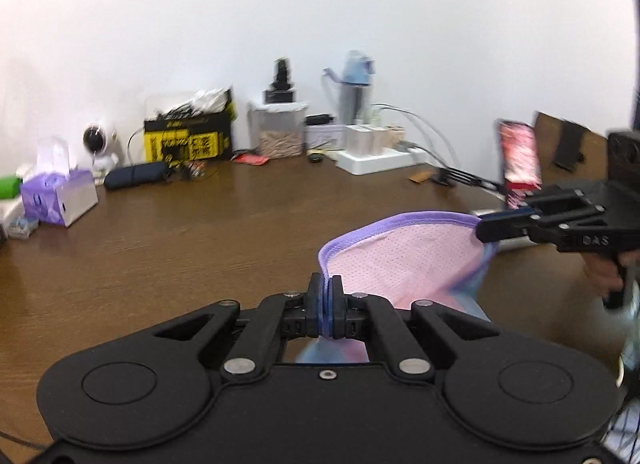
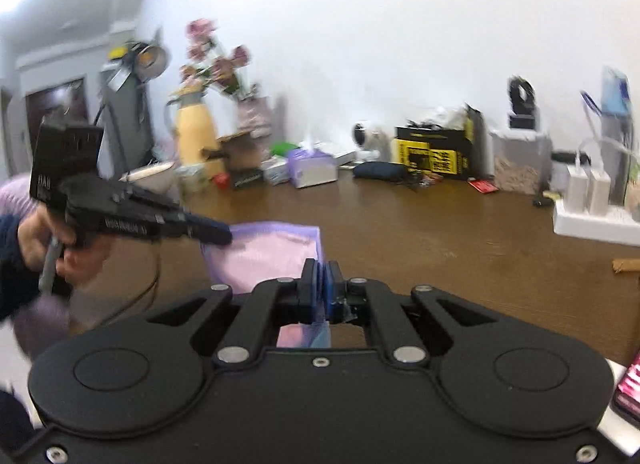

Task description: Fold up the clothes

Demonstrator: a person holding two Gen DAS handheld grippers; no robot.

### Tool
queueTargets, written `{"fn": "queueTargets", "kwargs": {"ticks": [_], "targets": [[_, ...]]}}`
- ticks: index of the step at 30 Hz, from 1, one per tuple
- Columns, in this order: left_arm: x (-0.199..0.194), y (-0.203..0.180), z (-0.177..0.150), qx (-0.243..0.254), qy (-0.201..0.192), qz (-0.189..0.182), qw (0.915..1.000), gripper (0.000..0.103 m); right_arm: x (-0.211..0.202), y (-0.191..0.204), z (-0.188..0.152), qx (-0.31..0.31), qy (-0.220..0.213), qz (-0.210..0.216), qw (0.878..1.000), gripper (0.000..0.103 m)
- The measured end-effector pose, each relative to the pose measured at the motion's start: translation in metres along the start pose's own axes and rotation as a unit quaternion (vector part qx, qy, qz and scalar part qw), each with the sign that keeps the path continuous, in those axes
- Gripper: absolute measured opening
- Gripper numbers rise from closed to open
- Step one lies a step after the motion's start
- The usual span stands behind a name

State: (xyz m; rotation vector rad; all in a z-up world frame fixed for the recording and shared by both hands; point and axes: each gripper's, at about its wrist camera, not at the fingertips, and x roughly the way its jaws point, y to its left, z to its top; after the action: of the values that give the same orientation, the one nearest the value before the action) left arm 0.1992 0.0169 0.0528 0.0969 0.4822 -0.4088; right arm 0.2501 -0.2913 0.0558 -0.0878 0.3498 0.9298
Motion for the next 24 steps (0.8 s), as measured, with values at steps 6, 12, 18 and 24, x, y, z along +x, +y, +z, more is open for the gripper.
{"fn": "queueTargets", "kwargs": {"ticks": [6,12,18,24], "targets": [[-0.013,-0.015,-0.043,0.037,0.045,-0.002,0.9983,0.002,-0.013,0.039,-0.04,-0.093,0.112,0.071,0.987,0.007],[-0.018,-0.017,-0.047,0.057,0.036,0.003,0.9977,0.003,-0.023,0.052,-0.019,-0.107,0.063,0.062,0.99,0.025],[-0.024,-0.014,-0.047,0.053,0.023,0.019,0.9981,0.003,0.007,0.07,-0.007,-0.137,0.045,0.093,0.985,0.045],[-0.03,-0.009,-0.049,0.05,0.028,0.026,0.998,0.003,0.039,0.077,-0.017,-0.157,0.098,0.102,0.977,0.038]]}}
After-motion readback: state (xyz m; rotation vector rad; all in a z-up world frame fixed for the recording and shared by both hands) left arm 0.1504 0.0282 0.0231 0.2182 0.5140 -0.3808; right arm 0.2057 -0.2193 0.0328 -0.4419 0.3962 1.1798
